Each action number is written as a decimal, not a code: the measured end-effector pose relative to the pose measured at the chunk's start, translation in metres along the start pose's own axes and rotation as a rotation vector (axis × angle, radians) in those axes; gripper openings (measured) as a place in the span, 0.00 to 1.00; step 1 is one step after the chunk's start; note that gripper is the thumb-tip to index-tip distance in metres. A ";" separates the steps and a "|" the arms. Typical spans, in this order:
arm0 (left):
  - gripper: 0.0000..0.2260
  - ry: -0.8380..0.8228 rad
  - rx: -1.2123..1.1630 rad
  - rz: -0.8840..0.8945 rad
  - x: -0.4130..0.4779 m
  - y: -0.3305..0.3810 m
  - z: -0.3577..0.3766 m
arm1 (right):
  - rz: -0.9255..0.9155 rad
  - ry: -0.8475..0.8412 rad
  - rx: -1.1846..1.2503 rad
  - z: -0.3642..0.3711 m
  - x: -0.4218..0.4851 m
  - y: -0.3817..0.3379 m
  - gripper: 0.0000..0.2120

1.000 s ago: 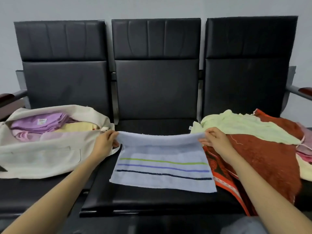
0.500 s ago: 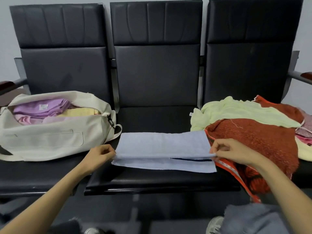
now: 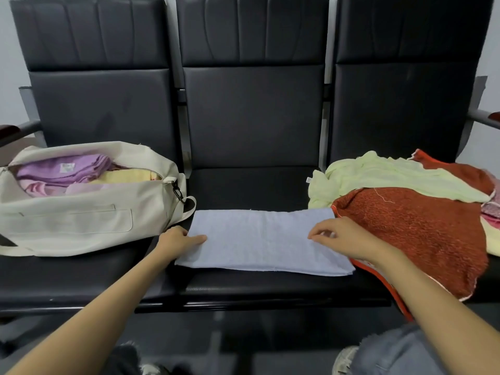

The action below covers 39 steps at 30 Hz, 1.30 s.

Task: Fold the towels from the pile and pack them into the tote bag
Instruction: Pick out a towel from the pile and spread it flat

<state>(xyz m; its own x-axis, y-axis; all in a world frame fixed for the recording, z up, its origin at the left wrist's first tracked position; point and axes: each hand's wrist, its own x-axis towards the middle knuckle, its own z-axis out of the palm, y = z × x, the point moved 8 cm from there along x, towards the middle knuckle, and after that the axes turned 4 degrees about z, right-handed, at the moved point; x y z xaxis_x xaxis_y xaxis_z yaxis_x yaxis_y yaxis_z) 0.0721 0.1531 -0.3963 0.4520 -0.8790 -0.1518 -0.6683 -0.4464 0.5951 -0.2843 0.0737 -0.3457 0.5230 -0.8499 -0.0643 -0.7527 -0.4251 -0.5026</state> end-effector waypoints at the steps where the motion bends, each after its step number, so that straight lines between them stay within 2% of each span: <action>1: 0.22 0.002 0.004 -0.019 0.002 0.002 0.002 | -0.035 -0.023 -0.052 0.008 0.005 -0.012 0.08; 3: 0.16 0.002 0.009 -0.012 0.006 0.008 0.005 | -0.101 -0.100 -0.116 0.027 0.015 -0.032 0.13; 5: 0.11 0.002 -0.034 0.030 0.007 0.016 0.005 | -0.139 -0.193 -0.180 0.046 0.023 -0.046 0.23; 8: 0.11 0.012 -0.120 0.088 0.006 0.020 -0.006 | -0.111 -0.325 -0.351 0.073 0.033 -0.051 0.33; 10: 0.17 0.033 -0.200 0.117 0.004 0.016 -0.019 | -0.098 -0.384 -0.408 0.087 0.041 -0.053 0.33; 13: 0.21 0.005 -0.498 0.225 -0.006 0.015 -0.040 | -0.120 -0.422 -0.391 0.103 0.050 -0.065 0.32; 18: 0.20 -0.138 -0.825 0.252 -0.020 0.025 -0.051 | -0.169 -0.395 -0.353 0.121 0.065 -0.098 0.31; 20: 0.23 -0.177 -0.865 0.281 -0.024 0.042 -0.049 | -0.176 -0.375 -0.271 0.119 0.068 -0.110 0.31; 23: 0.25 -0.188 -0.752 0.369 -0.030 0.075 -0.040 | -0.093 -0.249 -0.001 0.094 0.075 -0.110 0.24; 26: 0.26 -0.253 -0.674 0.390 -0.034 0.104 -0.013 | 0.157 -0.106 0.218 0.060 0.075 -0.076 0.15; 29: 0.27 -0.328 -0.565 0.394 -0.032 0.125 0.017 | 0.419 -0.098 0.465 0.045 0.064 -0.036 0.12; 31: 0.27 -0.382 -0.508 0.404 -0.030 0.136 0.038 | 0.525 -0.112 0.575 0.044 0.055 -0.020 0.13; 39: 0.22 -0.496 -0.543 0.406 -0.040 0.160 0.094 | 0.544 -0.165 0.670 0.043 0.047 -0.007 0.14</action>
<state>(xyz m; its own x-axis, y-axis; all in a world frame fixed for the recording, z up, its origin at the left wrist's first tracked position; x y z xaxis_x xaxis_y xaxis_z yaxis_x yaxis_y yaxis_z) -0.1083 0.1011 -0.3693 -0.1591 -0.9824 -0.0978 -0.2883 -0.0485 0.9563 -0.2373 0.0502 -0.3827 0.2503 -0.8035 -0.5401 -0.5484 0.3420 -0.7631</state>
